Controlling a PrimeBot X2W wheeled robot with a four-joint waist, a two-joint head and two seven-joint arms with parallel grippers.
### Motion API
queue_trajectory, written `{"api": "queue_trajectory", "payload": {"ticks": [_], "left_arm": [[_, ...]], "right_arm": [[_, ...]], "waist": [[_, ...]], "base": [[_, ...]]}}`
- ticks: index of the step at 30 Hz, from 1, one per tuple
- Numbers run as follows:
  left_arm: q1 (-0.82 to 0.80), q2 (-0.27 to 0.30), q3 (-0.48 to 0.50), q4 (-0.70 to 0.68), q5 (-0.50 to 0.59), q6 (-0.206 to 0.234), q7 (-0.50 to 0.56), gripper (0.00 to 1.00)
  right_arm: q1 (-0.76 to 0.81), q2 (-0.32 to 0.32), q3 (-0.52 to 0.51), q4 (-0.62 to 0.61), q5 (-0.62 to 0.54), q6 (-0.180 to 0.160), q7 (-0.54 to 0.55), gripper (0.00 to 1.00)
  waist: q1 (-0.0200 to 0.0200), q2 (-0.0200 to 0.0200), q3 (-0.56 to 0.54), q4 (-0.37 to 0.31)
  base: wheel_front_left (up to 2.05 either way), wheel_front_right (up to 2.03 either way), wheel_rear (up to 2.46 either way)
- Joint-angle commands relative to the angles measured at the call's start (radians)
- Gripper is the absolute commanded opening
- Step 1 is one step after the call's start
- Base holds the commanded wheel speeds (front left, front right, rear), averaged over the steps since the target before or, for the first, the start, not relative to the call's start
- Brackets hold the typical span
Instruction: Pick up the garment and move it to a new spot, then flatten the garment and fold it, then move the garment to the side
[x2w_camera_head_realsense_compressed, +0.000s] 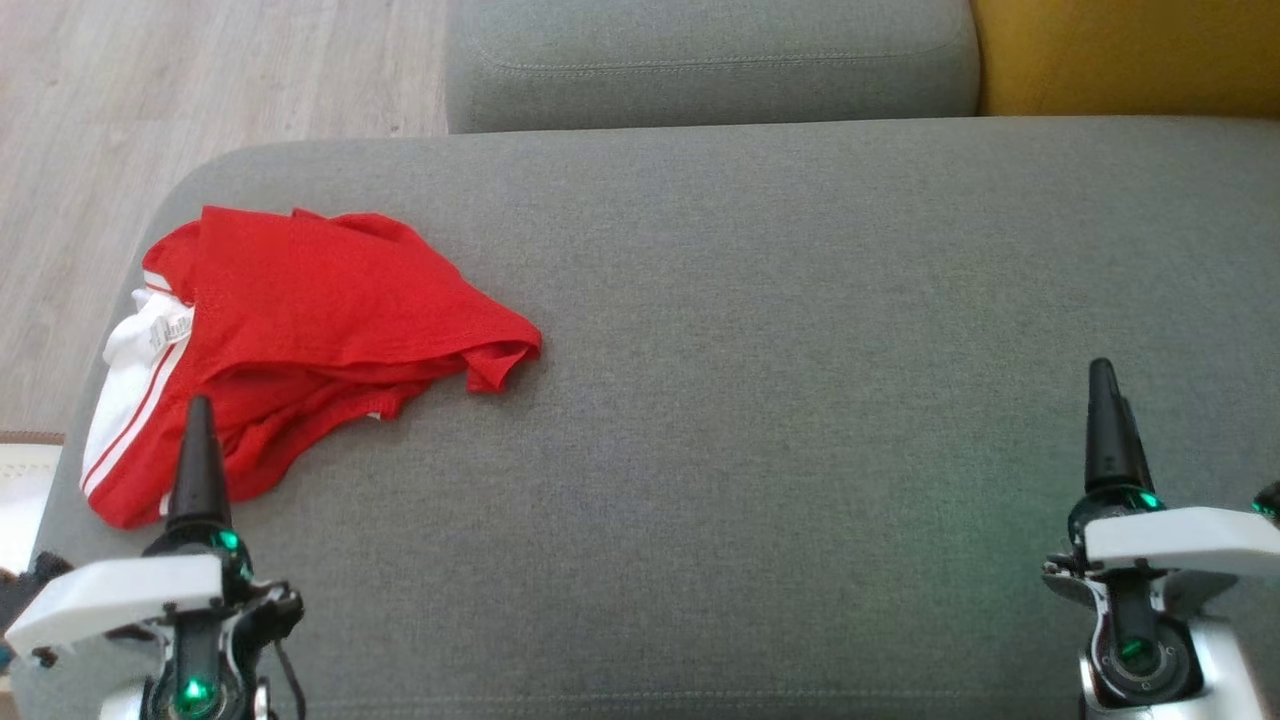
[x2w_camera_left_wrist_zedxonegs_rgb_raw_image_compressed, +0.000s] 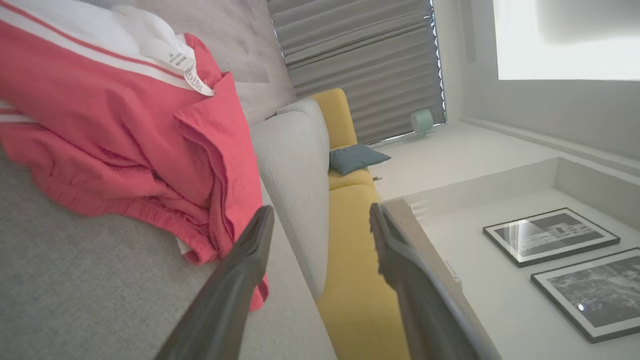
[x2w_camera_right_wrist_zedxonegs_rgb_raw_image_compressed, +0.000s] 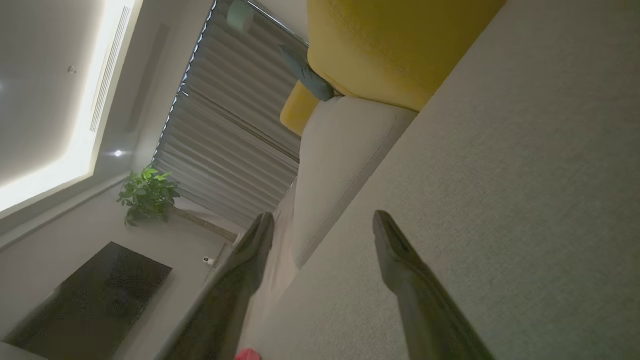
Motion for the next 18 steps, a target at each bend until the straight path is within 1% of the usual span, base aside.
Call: {"api": "queue_trajectory", "payload": {"ticks": [1, 11, 18], "left_arm": [[-0.052, 0.013, 0.008, -0.05, 0.03, 0.009, -0.011, 1.0], [-0.061, 0.015, -0.036, -0.13, 0.201, 0.045, -0.041, 1.0], [-0.064, 0.016, -0.076, -0.168, 0.347, 0.056, -0.061, 1.0]], "right_arm": [[-0.051, -0.006, 0.013, -0.046, -0.041, 0.003, -0.012, 1.0], [-0.064, -0.007, 0.038, -0.089, -0.244, 0.004, -0.041, 1.0], [-0.067, -0.008, 0.051, -0.115, -0.377, 0.004, -0.064, 1.0]], "waist": [[0.0, 0.0, 0.0, 0.001], [0.0, 0.0, 0.002, 0.003], [0.0, 0.0, 0.005, 0.003]], "base": [[0.0, 0.0, 0.0], [0.0, 0.0, 0.0], [0.0, 0.0, 0.0]]}}
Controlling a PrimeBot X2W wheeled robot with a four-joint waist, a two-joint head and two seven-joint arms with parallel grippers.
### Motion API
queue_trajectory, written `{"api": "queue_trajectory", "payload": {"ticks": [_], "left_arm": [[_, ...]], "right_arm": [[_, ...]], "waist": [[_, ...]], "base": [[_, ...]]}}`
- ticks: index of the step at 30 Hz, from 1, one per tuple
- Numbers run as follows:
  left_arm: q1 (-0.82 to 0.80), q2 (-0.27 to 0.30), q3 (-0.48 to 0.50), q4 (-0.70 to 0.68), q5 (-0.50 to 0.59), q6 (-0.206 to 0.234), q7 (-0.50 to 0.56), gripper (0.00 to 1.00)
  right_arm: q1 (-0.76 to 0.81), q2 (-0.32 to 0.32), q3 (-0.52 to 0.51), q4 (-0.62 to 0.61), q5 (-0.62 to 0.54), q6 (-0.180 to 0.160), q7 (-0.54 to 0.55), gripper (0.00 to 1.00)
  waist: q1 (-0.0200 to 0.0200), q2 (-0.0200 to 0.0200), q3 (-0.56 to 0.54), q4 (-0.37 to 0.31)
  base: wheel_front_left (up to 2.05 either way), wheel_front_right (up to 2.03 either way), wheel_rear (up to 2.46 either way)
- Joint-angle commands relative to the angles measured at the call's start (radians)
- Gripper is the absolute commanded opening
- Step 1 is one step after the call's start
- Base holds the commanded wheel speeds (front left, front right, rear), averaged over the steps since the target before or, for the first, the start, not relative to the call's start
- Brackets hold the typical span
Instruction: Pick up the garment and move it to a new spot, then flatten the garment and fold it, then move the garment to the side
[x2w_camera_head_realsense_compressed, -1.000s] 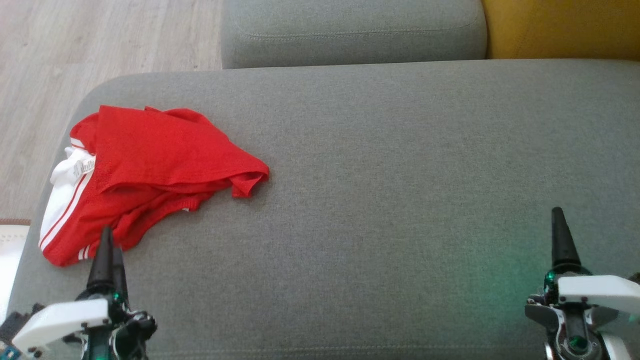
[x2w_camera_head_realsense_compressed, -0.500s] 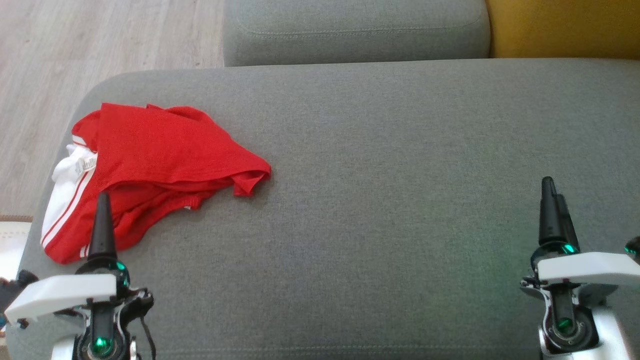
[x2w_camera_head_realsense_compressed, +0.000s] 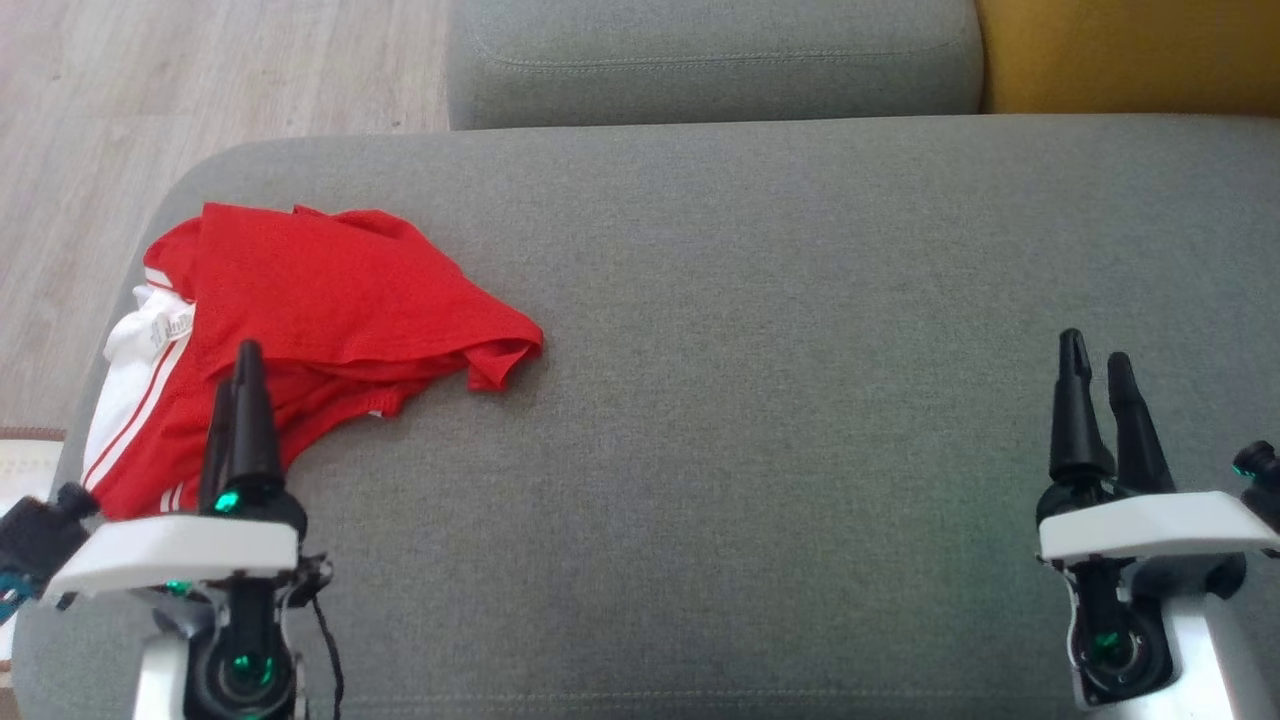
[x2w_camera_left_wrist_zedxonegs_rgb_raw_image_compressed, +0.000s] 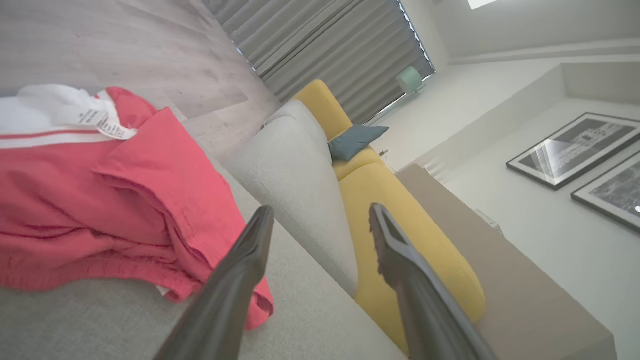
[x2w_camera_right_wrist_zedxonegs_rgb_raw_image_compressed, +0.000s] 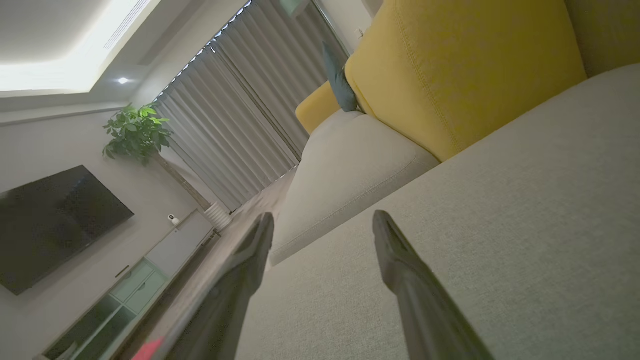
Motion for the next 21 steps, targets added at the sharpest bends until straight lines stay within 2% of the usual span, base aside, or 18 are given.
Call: {"api": "queue_trajectory", "payload": {"ticks": [1, 11, 16, 21], "left_arm": [[-0.055, 0.015, 0.001, -0.053, 0.063, 0.007, -0.016, 1.0], [-0.054, 0.017, -0.086, -0.073, 0.325, 0.009, -0.045, 1.0], [-0.057, 0.021, -0.118, -0.081, 0.411, 0.017, -0.056, 1.0], [-0.06, 0.039, -0.163, -0.091, 0.509, 0.044, -0.071, 1.0]], "right_arm": [[-0.064, -0.007, 0.019, -0.048, -0.061, 0.004, -0.017, 1.0], [-0.056, -0.008, 0.053, -0.073, -0.234, 0.005, -0.047, 1.0], [-0.048, -0.008, 0.08, -0.086, -0.29, 0.005, -0.059, 1.0], [-0.035, -0.009, 0.09, -0.091, -0.359, 0.005, -0.074, 1.0]], "waist": [[0.0, 0.0, 0.001, 0.0], [0.0, 0.0, 0.003, -0.003], [0.0, 0.0, 0.005, -0.004], [0.0, 0.0, 0.007, -0.007]], "base": [[0.0, 0.0, 0.0], [0.0, 0.0, 0.0], [0.0, 0.0, 0.0], [0.0, 0.0, 0.0]]}}
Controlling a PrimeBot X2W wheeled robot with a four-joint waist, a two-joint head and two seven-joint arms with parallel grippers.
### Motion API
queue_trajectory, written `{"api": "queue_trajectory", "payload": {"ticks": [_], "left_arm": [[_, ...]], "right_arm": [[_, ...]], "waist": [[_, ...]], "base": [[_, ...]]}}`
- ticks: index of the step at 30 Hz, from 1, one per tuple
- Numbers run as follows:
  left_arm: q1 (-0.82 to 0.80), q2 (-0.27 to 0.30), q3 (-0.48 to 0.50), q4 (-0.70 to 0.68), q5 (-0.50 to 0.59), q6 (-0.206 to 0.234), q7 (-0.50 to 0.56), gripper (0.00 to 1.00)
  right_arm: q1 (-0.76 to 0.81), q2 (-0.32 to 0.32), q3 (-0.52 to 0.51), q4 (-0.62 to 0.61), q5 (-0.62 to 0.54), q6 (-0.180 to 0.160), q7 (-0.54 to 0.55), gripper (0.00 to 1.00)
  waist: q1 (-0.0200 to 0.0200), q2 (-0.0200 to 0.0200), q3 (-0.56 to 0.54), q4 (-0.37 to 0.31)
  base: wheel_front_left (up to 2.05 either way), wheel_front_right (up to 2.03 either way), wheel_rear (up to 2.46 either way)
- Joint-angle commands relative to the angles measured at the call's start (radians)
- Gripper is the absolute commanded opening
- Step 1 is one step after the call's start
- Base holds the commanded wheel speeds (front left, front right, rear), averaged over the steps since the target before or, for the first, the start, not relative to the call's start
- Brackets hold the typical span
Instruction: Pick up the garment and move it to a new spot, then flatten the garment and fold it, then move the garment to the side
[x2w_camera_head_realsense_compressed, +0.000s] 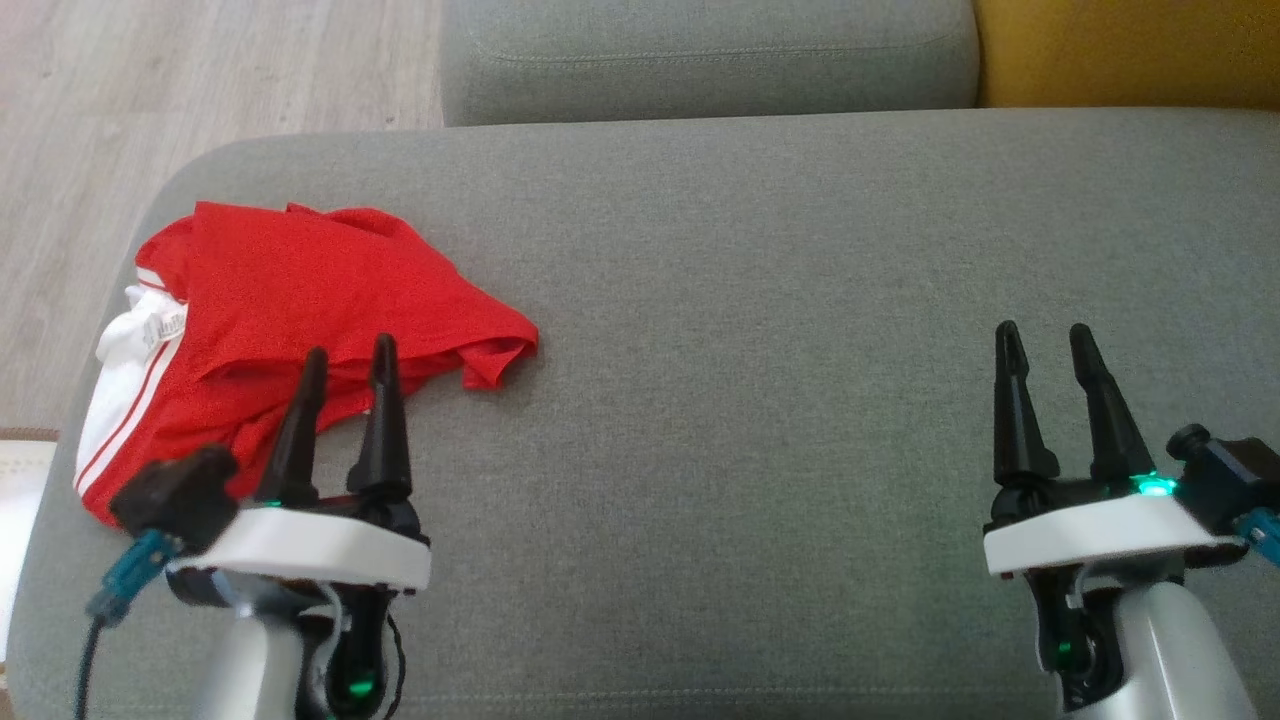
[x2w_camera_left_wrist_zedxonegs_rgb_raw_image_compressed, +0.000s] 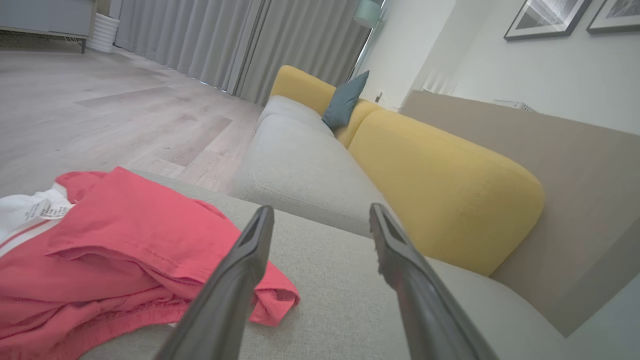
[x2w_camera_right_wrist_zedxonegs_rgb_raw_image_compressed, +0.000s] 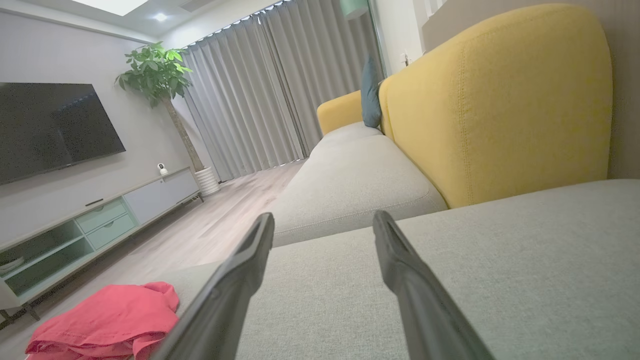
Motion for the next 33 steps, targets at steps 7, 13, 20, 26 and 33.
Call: {"api": "queue_trajectory", "payload": {"ticks": [7, 13, 20, 26, 33], "left_arm": [[-0.063, 0.056, -0.062, -0.058, 0.14, 0.065, -0.033, 1.0], [-0.071, 0.1, -0.129, -0.069, 0.224, 0.141, -0.05, 1.0], [-0.084, 0.16, -0.219, -0.068, 0.322, 0.22, -0.071, 1.0], [-0.109, 0.209, -0.313, -0.058, 0.412, 0.303, -0.088, 1.0], [-0.103, 0.193, -0.341, -0.093, 0.357, 0.355, -0.109, 1.0]], "right_arm": [[-0.03, -0.008, 0.02, -0.062, -0.097, 0.006, -0.033, 1.0], [-0.024, -0.008, 0.029, -0.071, -0.174, 0.006, -0.051, 1.0], [-0.023, -0.009, 0.039, -0.079, -0.273, 0.007, -0.072, 1.0], [-0.023, -0.009, 0.05, -0.074, -0.345, 0.007, -0.089, 1.0], [-0.01, -0.01, 0.055, -0.06, -0.291, 0.007, -0.11, 1.0]], "waist": [[0.0, 0.0, 0.006, -0.012], [0.0, 0.0, 0.009, -0.021], [0.0, 0.0, 0.011, -0.024], [0.0, 0.0, 0.01, -0.02], [0.0, 0.0, 0.005, -0.014]], "base": [[0.0, 0.0, 0.0], [0.0, 0.0, 0.0], [0.0, 0.0, 0.0], [0.0, 0.0, 0.0], [0.0, 0.0, 0.0]]}}
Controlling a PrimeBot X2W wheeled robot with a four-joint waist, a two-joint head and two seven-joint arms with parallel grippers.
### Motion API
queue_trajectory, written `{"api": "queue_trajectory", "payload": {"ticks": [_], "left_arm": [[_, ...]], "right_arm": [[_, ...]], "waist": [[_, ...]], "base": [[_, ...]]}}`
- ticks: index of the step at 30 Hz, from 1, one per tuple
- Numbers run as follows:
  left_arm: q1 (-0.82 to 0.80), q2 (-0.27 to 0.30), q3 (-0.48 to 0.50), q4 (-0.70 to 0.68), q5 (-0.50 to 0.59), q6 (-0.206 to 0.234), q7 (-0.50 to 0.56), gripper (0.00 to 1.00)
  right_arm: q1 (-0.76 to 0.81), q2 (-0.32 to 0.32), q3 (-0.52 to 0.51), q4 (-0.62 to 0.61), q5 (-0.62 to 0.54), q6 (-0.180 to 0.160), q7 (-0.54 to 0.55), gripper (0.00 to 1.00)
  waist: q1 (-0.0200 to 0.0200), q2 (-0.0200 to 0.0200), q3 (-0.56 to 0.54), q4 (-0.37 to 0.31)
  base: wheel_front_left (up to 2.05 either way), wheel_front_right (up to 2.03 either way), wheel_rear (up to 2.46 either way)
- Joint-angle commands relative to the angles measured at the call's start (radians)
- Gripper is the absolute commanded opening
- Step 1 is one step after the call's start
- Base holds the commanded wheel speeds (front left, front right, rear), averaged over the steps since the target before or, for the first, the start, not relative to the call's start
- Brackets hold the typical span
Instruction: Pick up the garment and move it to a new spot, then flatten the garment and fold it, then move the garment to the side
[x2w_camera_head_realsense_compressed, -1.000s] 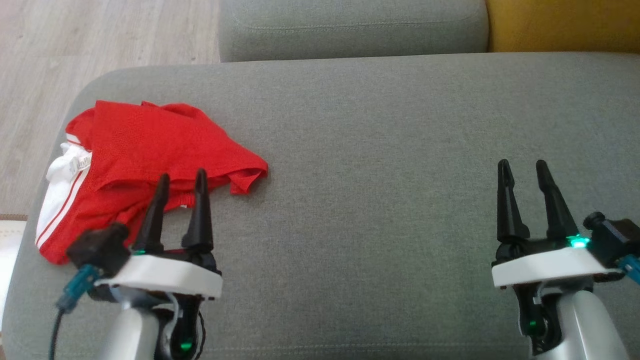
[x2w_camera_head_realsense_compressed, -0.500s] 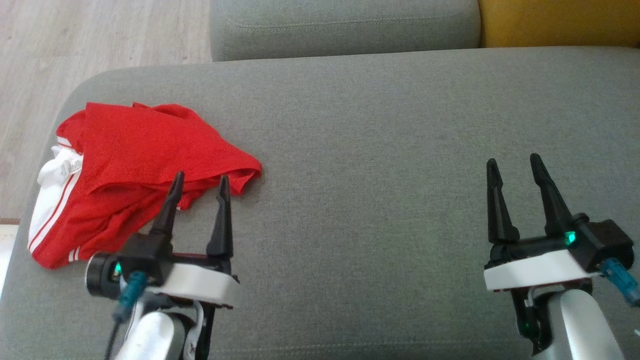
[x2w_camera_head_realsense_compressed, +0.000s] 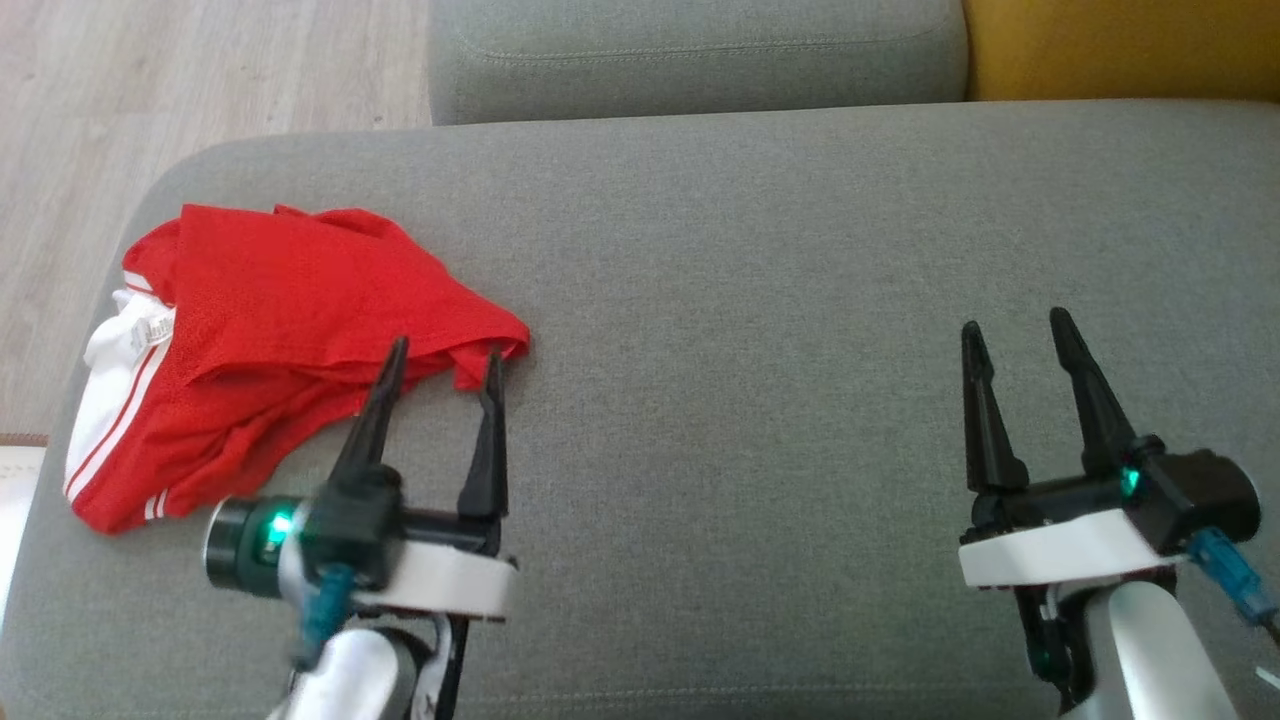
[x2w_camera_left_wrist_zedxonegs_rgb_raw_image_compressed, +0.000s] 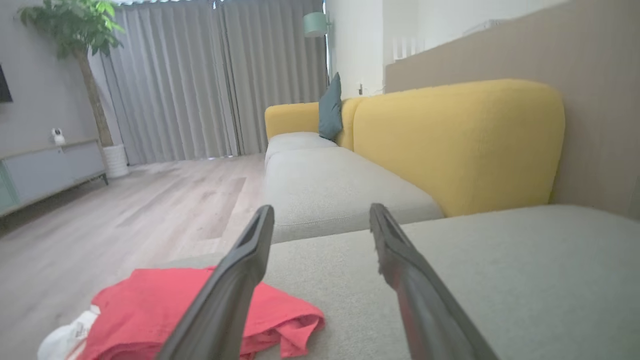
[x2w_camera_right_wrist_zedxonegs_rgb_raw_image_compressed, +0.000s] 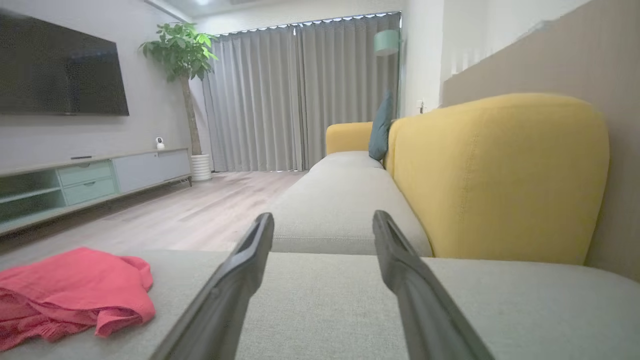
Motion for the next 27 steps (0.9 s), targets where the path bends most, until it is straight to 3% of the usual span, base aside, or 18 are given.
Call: {"api": "queue_trajectory", "payload": {"ticks": [1, 6, 7, 9, 15, 20, 27], "left_arm": [[-0.032, -0.008, 0.055, -0.045, -0.021, -0.008, -0.013, 1.0], [0.02, -0.084, 0.177, -0.04, -0.085, -0.096, -0.028, 1.0], [0.02, -0.084, 0.177, -0.04, -0.085, -0.096, -0.028, 1.0], [0.045, -0.125, 0.244, -0.015, -0.078, -0.161, -0.034, 1.0], [0.069, -0.177, 0.345, 0.068, -0.111, -0.265, -0.034, 1.0], [0.068, -0.186, 0.379, 0.103, -0.113, -0.308, -0.034, 1.0], [0.061, -0.187, 0.374, 0.106, -0.141, -0.306, -0.034, 1.0]], "right_arm": [[-0.014, -0.009, 0.027, -0.025, 0.008, 0.007, -0.014, 1.0], [-0.004, -0.009, 0.019, 0.005, 0.1, 0.008, -0.029, 1.0], [-0.004, -0.009, 0.019, 0.005, 0.1, 0.008, -0.029, 1.0], [-0.002, -0.009, 0.009, 0.036, 0.162, 0.008, -0.035, 1.0], [-0.001, -0.009, 0.002, 0.106, 0.271, 0.008, -0.035, 1.0], [-0.011, -0.009, 0.007, 0.151, 0.319, 0.008, -0.035, 1.0], [-0.022, -0.009, 0.016, 0.179, 0.334, 0.008, -0.035, 1.0]], "waist": [[0.0, 0.0, -0.001, 0.001], [0.0, 0.0, -0.001, -0.004], [0.0, 0.0, -0.001, -0.004], [0.0, 0.0, -0.001, -0.007], [0.0, 0.0, -0.001, -0.008], [0.0, 0.0, -0.002, -0.006], [0.0, 0.0, 0.0, -0.004]], "base": [[0.0, 0.0, 0.0], [0.0, 0.0, 0.0], [0.0, 0.0, 0.0], [0.0, 0.0, 0.0], [0.0, 0.0, 0.0], [0.0, 0.0, 0.0], [0.0, 0.0, 0.0]]}}
